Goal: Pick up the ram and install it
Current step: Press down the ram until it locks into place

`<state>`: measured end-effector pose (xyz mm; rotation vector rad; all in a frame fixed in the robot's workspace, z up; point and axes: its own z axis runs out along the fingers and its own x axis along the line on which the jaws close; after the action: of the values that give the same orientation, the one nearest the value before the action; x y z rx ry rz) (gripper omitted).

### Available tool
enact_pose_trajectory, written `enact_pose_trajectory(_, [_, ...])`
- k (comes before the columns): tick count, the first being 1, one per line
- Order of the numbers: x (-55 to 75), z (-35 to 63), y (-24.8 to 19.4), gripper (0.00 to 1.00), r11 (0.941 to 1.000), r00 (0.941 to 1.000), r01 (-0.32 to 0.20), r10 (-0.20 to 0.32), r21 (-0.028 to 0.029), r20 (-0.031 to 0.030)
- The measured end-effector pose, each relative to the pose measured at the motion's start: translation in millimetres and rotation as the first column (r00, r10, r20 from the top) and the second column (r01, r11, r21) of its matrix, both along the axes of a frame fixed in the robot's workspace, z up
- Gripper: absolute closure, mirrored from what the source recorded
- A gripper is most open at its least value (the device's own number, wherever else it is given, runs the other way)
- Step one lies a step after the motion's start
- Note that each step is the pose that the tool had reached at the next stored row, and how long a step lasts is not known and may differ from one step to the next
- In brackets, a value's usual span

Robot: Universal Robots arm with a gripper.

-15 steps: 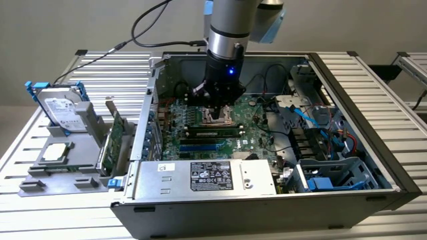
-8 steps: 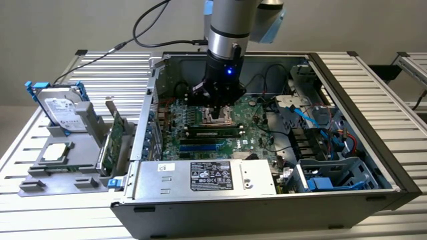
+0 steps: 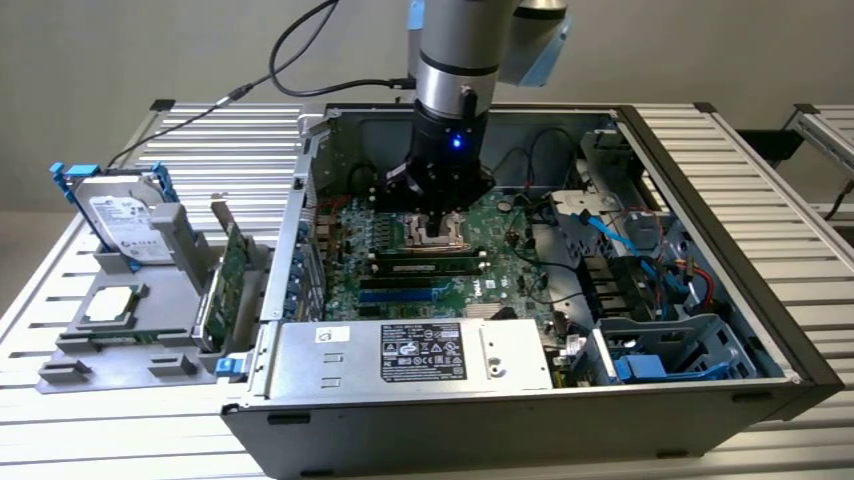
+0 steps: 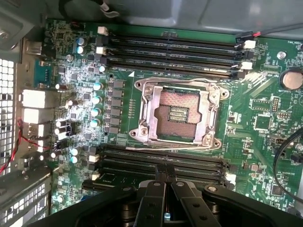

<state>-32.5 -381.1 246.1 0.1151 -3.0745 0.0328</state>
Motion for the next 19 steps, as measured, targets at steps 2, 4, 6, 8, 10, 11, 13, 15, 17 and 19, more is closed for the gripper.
enact_pose_trajectory(2, [0.1, 0.0, 0.0, 0.89, 0.9999, 0.9999, 0.013, -0.013, 0.0003, 0.0041])
enact_pose_trajectory(4, [0.0, 0.1, 0.0, 0.89, 0.9999, 0.9999, 0.014, -0.014, -0.0009, 0.0046])
enact_pose_trajectory(6, [0.0, 0.2, -0.5, 0.89, 0.9999, 0.9999, 0.015, -0.015, -0.0015, 0.0048])
enact_pose_trajectory(8, [0.1, 0.4, -3.8, 0.89, 0.9999, 0.9998, 0.017, -0.017, -0.0013, 0.005])
enact_pose_trajectory(10, [0.1, 0.8, -7.2, 0.89, 0.9998, 0.9998, 0.019, -0.019, -0.0013, 0.0049])
enact_pose_trajectory(11, [0.2, 1.1, -8.7, 0.89, 0.9998, 0.9998, 0.02, -0.02, -0.0013, 0.0049])
enact_pose_trajectory(13, [0.2, 1.8, -11.7, 0.89, 0.9998, 0.9998, 0.022, -0.022, -0.0013, 0.0049])
enact_pose_trajectory(15, [0.2, 2.7, -14.8, 0.89, 0.9997, 0.9997, 0.024, -0.024, -0.0012, 0.005])
enact_pose_trajectory(17, [0.2, 3.6, -18.1, 0.89, 0.9997, 0.9997, 0.026, -0.026, -0.0013, 0.0049])
enact_pose_trajectory(19, [0.2, 4.5, -21.2, 0.89, 0.9996, 0.9996, 0.028, -0.028, -0.0013, 0.0049])
